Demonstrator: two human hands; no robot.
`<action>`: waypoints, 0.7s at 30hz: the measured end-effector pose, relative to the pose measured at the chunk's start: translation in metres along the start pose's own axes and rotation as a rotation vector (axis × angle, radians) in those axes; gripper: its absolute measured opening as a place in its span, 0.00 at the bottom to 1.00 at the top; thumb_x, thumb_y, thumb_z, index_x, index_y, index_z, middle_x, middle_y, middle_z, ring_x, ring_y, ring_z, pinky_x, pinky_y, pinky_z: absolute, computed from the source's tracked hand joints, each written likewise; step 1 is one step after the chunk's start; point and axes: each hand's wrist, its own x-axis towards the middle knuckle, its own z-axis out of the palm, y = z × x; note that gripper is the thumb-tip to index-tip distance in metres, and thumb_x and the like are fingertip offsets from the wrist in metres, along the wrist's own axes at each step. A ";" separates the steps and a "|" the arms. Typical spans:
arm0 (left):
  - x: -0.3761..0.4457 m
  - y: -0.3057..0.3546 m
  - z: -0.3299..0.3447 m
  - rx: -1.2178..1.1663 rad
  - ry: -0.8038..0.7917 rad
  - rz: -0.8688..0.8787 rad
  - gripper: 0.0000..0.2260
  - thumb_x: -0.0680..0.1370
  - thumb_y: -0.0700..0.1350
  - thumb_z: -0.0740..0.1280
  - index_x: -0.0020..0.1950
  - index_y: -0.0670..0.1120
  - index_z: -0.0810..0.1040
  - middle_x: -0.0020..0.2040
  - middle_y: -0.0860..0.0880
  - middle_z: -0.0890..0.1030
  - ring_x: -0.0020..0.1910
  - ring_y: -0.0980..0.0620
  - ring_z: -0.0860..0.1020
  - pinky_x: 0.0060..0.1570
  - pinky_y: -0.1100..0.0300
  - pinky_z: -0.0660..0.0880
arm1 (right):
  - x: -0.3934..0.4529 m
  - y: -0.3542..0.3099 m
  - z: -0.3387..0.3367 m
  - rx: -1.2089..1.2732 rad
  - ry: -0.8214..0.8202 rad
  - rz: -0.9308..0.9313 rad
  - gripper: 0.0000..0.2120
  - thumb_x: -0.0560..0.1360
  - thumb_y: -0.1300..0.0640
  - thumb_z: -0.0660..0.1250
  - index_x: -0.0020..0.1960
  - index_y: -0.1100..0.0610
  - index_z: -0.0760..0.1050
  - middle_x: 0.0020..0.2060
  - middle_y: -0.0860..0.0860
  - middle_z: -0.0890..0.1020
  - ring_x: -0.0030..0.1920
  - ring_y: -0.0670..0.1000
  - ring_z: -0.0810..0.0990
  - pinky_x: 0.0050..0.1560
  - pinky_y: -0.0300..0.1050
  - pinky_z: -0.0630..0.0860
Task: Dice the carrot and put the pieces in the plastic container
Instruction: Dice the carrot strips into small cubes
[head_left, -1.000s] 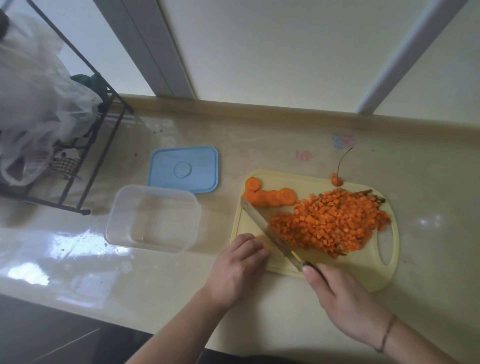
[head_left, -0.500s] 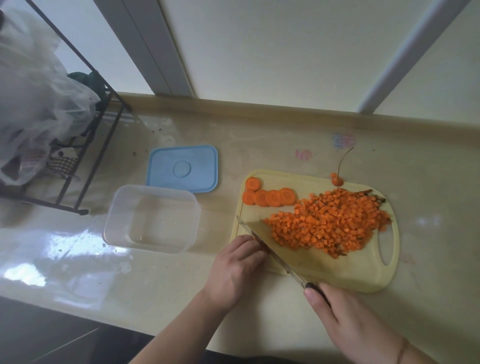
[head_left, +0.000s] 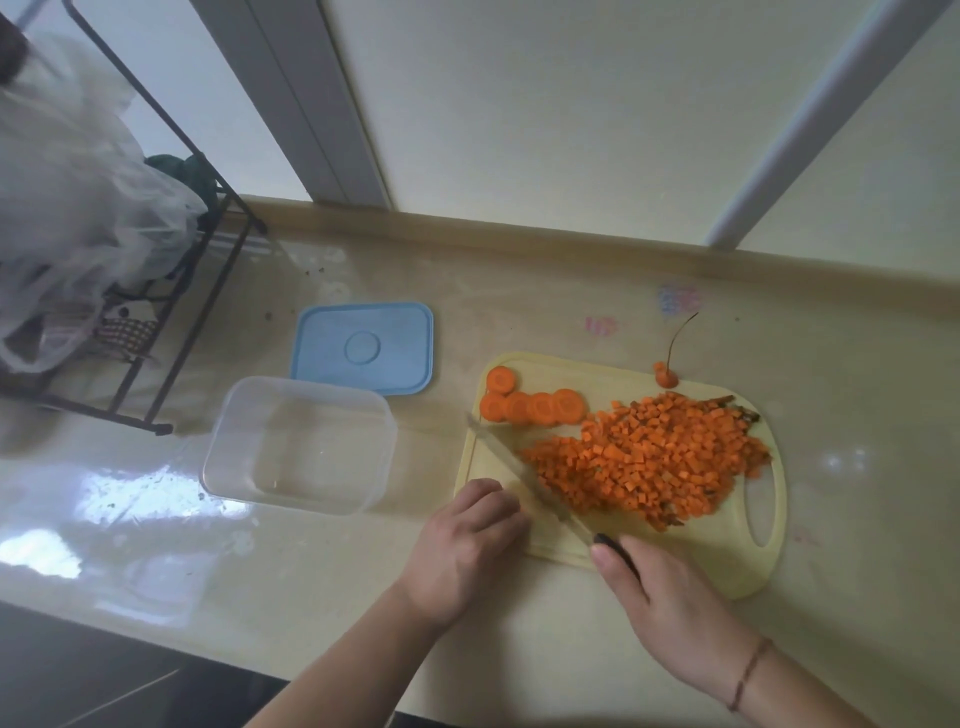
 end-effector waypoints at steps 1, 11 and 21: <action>0.000 0.000 0.000 0.002 0.008 0.007 0.06 0.77 0.36 0.73 0.52 0.42 0.83 0.54 0.51 0.76 0.55 0.47 0.75 0.53 0.57 0.75 | 0.000 0.003 -0.004 0.017 0.019 0.017 0.35 0.71 0.23 0.41 0.36 0.52 0.68 0.29 0.50 0.76 0.33 0.46 0.75 0.37 0.52 0.72; 0.006 -0.004 0.007 -0.021 0.058 0.011 0.06 0.80 0.38 0.68 0.54 0.41 0.83 0.54 0.50 0.76 0.54 0.46 0.76 0.53 0.58 0.75 | -0.005 -0.003 -0.007 0.034 -0.027 0.039 0.34 0.69 0.22 0.43 0.34 0.52 0.66 0.33 0.46 0.77 0.32 0.48 0.75 0.35 0.46 0.68; -0.002 -0.001 -0.007 -0.011 0.057 -0.013 0.05 0.79 0.37 0.70 0.54 0.42 0.84 0.53 0.48 0.81 0.52 0.45 0.78 0.54 0.57 0.76 | -0.019 -0.012 -0.013 0.101 -0.036 0.035 0.26 0.74 0.32 0.50 0.34 0.54 0.68 0.29 0.52 0.77 0.30 0.49 0.75 0.36 0.48 0.71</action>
